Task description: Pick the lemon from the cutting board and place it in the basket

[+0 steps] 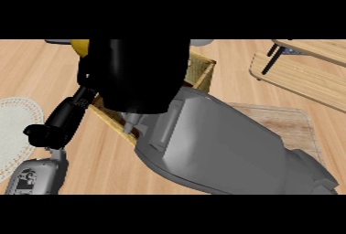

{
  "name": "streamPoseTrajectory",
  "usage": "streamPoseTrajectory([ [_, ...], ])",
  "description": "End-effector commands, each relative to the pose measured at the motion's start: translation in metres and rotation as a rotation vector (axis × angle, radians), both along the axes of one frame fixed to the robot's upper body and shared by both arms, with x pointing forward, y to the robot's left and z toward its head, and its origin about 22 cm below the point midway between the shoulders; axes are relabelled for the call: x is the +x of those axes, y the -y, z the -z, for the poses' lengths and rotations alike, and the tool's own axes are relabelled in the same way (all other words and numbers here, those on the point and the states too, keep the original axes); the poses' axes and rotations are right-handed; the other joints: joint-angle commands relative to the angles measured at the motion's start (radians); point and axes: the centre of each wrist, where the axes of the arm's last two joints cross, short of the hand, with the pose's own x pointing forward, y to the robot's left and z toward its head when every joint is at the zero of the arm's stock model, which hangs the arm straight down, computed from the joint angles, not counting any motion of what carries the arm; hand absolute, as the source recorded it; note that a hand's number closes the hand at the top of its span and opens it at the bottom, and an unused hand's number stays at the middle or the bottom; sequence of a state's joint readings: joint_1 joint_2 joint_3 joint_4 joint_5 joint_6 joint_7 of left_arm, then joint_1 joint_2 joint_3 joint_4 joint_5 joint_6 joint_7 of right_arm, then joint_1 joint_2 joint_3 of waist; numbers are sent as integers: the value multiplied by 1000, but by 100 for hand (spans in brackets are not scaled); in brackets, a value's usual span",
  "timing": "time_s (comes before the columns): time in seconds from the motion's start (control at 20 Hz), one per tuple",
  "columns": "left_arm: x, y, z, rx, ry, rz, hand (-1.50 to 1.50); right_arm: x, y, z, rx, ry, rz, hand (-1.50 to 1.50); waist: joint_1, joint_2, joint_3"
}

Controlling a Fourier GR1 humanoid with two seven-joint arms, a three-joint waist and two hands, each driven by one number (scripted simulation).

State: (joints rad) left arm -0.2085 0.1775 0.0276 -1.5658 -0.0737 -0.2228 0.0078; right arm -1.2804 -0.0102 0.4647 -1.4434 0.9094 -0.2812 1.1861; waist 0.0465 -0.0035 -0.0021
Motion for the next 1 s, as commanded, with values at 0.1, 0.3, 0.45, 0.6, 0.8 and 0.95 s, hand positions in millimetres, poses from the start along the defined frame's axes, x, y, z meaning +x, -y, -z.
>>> streamPoseTrajectory([
  [0.1,1,-14,-2,-11,7,-20,0,29,-3,-6,128,-173,117,150,-15,6,0],
  [0.3,-1,-10,3,-6,-23,-20,0,55,-2,11,119,-193,122,150,-13,9,0],
  [0.45,-3,-9,-7,0,-19,-43,0,61,16,39,130,-177,115,150,-34,4,2],
  [0.6,-7,-6,0,-6,-8,-36,0,78,15,43,109,-131,141,150,-29,6,1],
  [0.8,-5,0,9,16,-18,-29,0,86,23,59,76,-86,145,150,-34,6,2],
  [0.95,-5,-23,-3,-15,-14,-17,0,89,22,72,125,11,208,150,-24,7,1],
])
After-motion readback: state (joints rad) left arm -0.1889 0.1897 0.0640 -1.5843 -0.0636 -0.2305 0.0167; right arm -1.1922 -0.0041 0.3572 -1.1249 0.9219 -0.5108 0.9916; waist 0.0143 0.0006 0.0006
